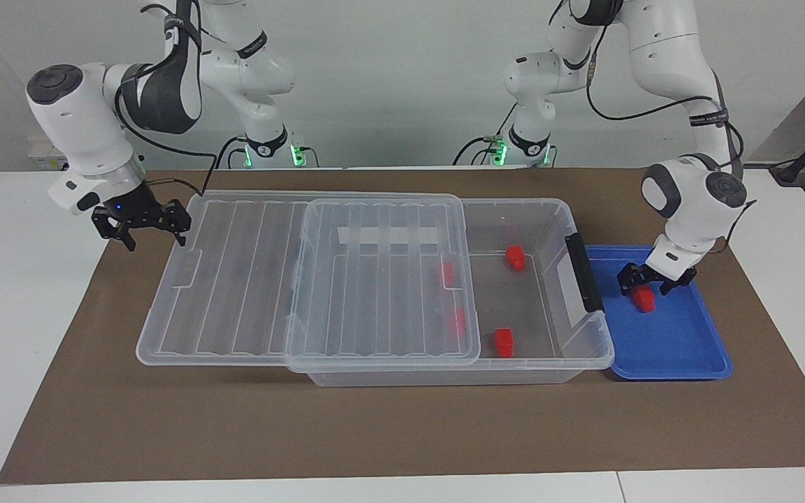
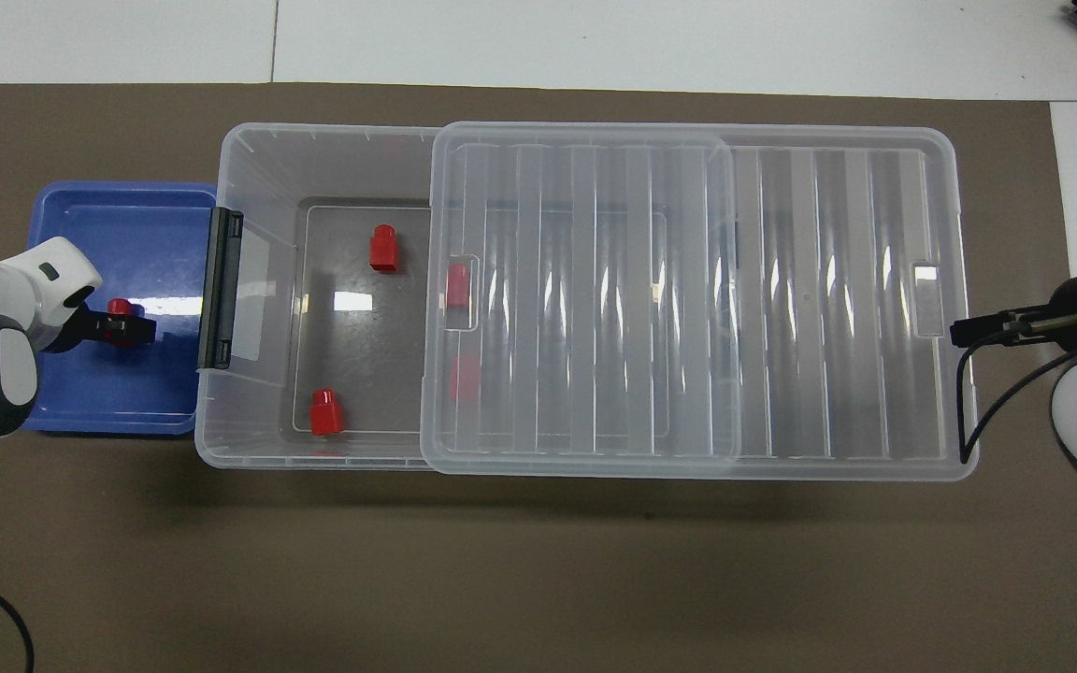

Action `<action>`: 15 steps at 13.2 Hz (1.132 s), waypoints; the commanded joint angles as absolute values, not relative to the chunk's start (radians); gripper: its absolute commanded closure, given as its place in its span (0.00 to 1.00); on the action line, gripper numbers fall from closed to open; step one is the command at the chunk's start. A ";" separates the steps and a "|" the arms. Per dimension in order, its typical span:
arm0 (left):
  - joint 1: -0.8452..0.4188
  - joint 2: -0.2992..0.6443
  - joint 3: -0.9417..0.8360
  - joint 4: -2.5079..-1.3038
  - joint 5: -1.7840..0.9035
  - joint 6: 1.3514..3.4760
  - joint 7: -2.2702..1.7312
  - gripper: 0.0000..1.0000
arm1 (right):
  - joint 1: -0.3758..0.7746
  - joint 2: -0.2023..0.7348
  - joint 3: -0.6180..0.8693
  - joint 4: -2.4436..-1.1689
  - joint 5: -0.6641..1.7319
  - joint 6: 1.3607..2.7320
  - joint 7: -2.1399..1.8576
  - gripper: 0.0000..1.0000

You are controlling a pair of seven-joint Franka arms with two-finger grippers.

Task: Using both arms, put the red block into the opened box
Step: 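Grasp the red block in the blue tray with the left gripper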

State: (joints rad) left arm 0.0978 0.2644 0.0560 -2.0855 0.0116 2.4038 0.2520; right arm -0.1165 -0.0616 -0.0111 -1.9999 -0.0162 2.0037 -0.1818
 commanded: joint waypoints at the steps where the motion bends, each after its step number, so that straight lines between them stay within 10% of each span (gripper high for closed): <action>1: 0.100 0.255 0.054 -2.106 0.023 2.430 0.236 0.57 | -0.091 -0.110 0.038 -1.981 -0.026 1.924 -0.013 0.00; 4: 0.098 0.256 0.054 -2.097 0.023 2.410 0.236 1.00 | -0.035 -0.112 0.043 -1.887 -0.026 1.812 0.109 0.00; 15: -0.027 0.221 0.040 -1.531 -0.026 1.610 -0.083 1.00 | -0.032 0.015 0.043 -1.508 -0.051 1.536 0.193 0.00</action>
State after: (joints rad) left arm 0.0283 0.2089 0.0330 -1.6168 0.0000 1.7001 0.0356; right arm -0.0203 -0.0220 0.0388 -1.5768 -0.0355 1.5892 0.1716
